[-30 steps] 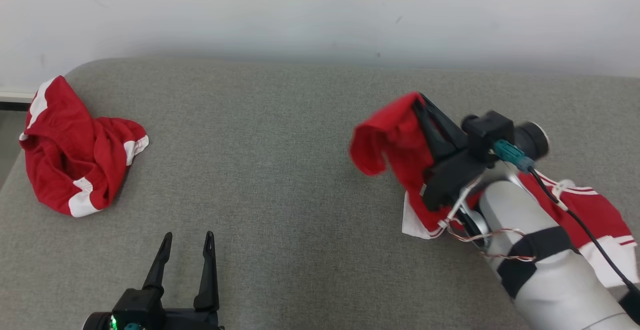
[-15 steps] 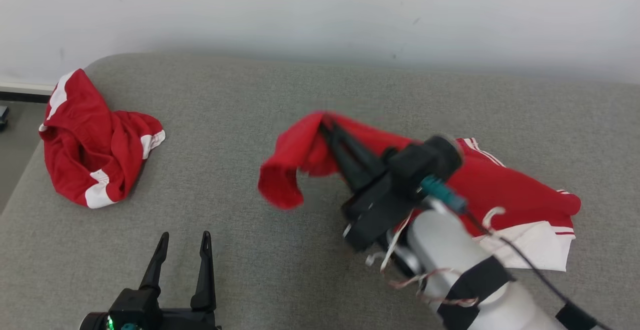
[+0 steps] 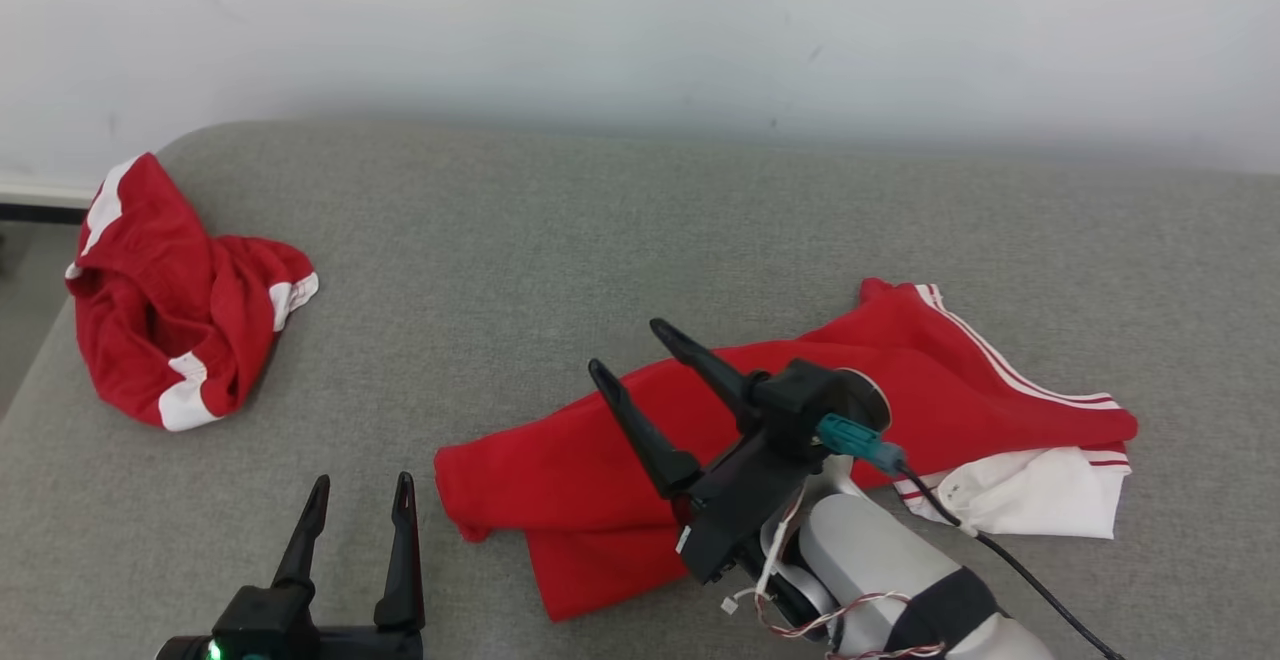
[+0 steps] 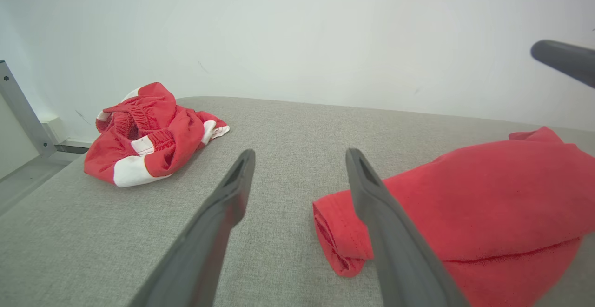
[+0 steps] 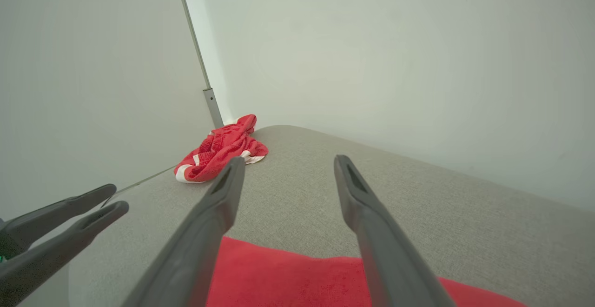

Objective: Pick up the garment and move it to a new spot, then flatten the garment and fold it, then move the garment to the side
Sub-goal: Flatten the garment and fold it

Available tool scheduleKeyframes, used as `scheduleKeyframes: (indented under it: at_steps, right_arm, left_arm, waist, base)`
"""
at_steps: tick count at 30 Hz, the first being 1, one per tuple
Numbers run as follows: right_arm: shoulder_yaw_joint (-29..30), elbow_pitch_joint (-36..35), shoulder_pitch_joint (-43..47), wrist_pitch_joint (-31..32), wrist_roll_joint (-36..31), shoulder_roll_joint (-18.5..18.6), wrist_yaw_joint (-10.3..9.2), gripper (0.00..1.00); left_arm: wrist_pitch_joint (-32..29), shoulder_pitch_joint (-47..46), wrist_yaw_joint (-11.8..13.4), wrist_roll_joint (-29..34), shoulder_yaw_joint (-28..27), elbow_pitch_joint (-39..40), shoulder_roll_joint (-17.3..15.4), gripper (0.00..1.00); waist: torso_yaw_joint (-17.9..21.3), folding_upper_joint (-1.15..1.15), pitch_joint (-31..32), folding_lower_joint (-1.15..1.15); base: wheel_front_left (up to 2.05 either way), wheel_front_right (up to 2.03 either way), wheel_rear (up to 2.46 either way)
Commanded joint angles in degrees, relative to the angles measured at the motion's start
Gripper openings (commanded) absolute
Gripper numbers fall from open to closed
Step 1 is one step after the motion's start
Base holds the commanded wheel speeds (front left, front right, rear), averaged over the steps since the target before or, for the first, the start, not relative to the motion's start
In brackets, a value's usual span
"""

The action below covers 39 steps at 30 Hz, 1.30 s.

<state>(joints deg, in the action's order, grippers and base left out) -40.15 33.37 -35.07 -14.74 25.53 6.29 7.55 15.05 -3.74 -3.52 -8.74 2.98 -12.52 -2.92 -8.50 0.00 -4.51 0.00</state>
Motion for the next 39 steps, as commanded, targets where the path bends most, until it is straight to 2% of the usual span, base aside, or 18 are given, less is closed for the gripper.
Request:
scheduleKeyframes:
  at_steps: [1, 7, 13, 19, 28, 39]
  right_arm:
    - [0.08, -0.49, 0.64, -0.3, 0.22, 0.0, -0.13, 1.0]
    - [4.8, -9.38, 3.99, -0.49, 0.77, 4.76, -0.13, 1.0]
    - [17.49, -18.94, 11.48, -0.51, -2.06, 7.71, -0.13, 1.0]
    - [29.32, -23.66, 20.22, -0.51, -5.3, 7.55, -0.13, 1.0]
    - [37.55, -19.08, 25.83, 2.04, -8.93, 8.27, -0.13, 1.0]
    - [38.12, -4.22, 21.63, 6.18, -9.72, 10.02, -0.13, 1.0]
  left_arm:
    - [0.19, 0.48, -0.07, 0.41, -0.12, -0.08, 0.06, 1.0]
    - [0.19, 1.19, -0.4, 1.06, -1.21, 0.09, 0.07, 1.0]
    - [0.19, 2.01, -0.05, 1.16, -1.22, 0.93, 0.07, 1.0]
    - [0.19, 2.49, 0.11, 1.33, -1.21, 1.47, 0.06, 1.0]
    - [0.19, 1.8, -0.2, 2.31, -1.5, 1.72, 0.05, 1.0]
    - [0.19, 1.58, 0.18, 3.87, -1.37, 1.97, -0.04, 1.0]
  waist:
    - [0.64, 0.0, 0.59, 0.0]
    - [2.5, 0.0, 1.77, 0.0]
    - [3.76, 0.0, 2.13, 0.0]
    - [4.88, 0.0, 1.86, 0.0]
    - [5.8, 0.0, 1.33, 0.0]
    - [5.08, 0.0, 1.07, 0.0]
  base:
    - [0.0, 0.0, 0.0]
    - [0.0, 0.0, 0.0]
    - [0.0, 0.0, 0.0]
    - [0.0, 0.0, 0.0]
    - [0.0, 0.0, 0.0]
    - [0.0, 0.0, 0.0]
